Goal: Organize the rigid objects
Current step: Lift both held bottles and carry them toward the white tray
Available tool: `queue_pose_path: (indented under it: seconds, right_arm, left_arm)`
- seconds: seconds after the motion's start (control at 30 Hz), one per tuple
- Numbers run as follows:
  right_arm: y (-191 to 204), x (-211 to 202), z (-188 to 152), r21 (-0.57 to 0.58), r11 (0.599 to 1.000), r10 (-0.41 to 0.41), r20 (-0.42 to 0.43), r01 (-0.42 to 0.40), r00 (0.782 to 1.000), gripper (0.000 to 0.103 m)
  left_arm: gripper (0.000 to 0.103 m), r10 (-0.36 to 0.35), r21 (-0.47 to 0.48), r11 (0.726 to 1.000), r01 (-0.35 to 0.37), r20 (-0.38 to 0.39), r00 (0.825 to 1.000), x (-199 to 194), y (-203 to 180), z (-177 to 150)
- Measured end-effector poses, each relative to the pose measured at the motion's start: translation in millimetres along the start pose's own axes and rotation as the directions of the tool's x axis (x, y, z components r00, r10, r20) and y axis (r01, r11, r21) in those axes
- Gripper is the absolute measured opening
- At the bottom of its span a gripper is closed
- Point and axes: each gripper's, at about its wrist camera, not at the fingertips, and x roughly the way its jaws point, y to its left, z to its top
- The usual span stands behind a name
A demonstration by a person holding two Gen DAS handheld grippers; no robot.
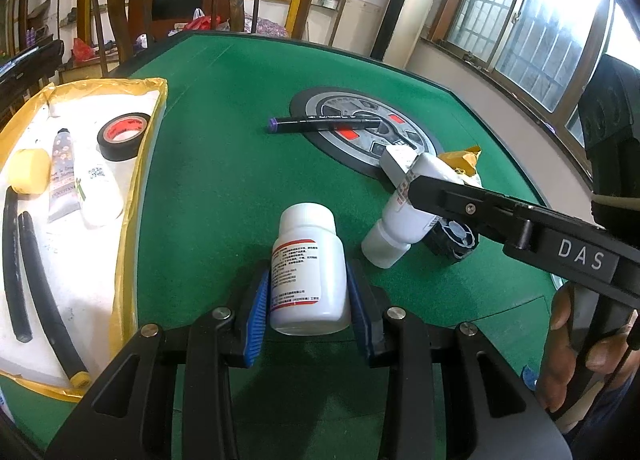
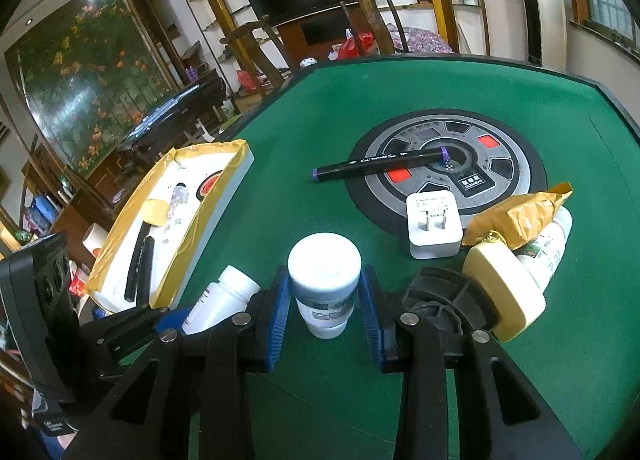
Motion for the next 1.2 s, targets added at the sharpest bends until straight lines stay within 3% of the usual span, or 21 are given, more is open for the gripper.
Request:
queue_pose_path:
  seconds: [0.67, 0.93, 1.2]
  right_arm:
    - [14.7, -8.4, -0.4, -0.061, 0.997, 0.045, 0.059, -0.041, 0.997, 0.03]
    - [26.3, -16.5, -1.5, -0.081, 0.988, 0.139, 0.116, -0.13, 0.983, 0.03]
    - [49.7, -23.5, -2.1, -0.111, 0.97, 0.23, 0.152, -0.215, 0.961, 0.03]
  left_arm:
    - [0.034, -0.011, -0.018, 1.0, 0.012, 0.058, 0.998, -25.1, 7.2, 7.0]
    - [0.034, -0.012, -0.04, 0.999, 0.016, 0.097, 0.995, -40.4, 21.3, 10.8]
    - [0.034, 0.025, -0.111, 0.994, -0.007, 0.16, 0.987, -66.3, 60.5, 13.4]
